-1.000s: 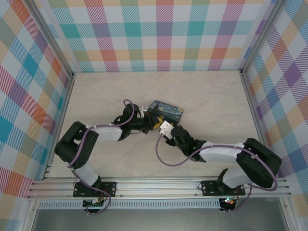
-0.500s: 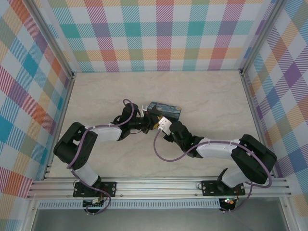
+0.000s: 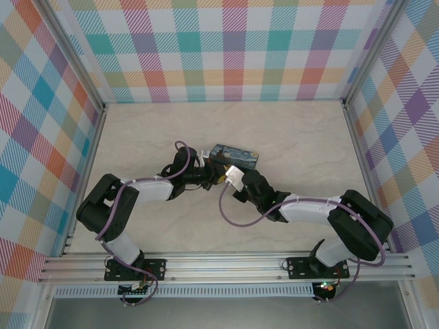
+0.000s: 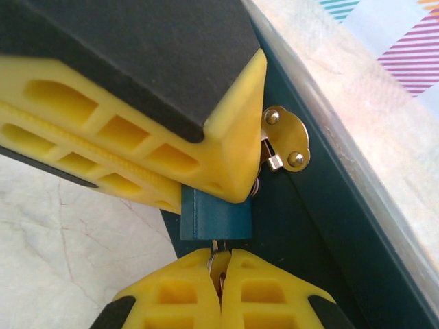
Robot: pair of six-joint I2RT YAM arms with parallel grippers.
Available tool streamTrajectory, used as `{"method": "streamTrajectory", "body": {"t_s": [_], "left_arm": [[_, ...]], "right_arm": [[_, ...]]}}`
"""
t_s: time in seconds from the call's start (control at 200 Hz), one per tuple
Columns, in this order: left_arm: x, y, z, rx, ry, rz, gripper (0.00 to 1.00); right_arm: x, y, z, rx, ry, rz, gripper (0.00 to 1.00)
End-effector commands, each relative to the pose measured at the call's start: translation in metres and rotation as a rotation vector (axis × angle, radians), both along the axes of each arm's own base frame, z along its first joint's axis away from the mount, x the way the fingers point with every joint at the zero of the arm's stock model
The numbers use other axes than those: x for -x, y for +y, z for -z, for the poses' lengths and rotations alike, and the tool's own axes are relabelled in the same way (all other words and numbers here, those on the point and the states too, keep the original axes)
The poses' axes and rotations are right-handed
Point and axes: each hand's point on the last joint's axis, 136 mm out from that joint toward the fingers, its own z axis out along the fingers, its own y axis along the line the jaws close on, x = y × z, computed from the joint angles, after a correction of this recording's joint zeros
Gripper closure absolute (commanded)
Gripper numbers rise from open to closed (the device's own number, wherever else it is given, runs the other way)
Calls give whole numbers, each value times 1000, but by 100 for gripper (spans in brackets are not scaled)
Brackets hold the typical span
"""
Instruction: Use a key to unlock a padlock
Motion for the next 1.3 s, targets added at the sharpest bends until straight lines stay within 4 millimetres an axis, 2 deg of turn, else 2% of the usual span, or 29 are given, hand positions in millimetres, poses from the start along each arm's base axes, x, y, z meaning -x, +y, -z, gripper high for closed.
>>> {"method": "streamTrajectory", "body": {"t_s": [0.0,0.205,0.325,0.495,0.735,0.775,0.845,0.975,1.085,1.295], "left_arm": [[1,-3,-16,26,-61,50,100],[3,-1,-6,-14,-75,56,100],[3,-1,-2,-19,-76,58,100],[3,-1,5,-29,-68,51,100],[-3,-1,7,-28,-58,26,100],[-4,-2,6,-21,-55,16,100],[-6,0,5,-12,-44,-8,100],[-8,4,0,-4,-12,-53,100],[-9,9,-6,-9,6,-90,100],[-13,20,-15,11,37,-136,100]], "right_arm": [[6,17,-15,-144,116,-52,100],[21,27,-4,-307,370,-111,100],[23,30,1,-372,443,-124,100],[23,29,5,-382,468,-130,100],[15,14,20,-255,395,-70,100],[15,11,23,-231,385,-56,89],[12,4,27,-206,348,-11,76],[11,-11,17,-189,236,24,55],[14,-18,4,-141,138,31,44],[22,-18,-24,-86,-44,16,36]]}}
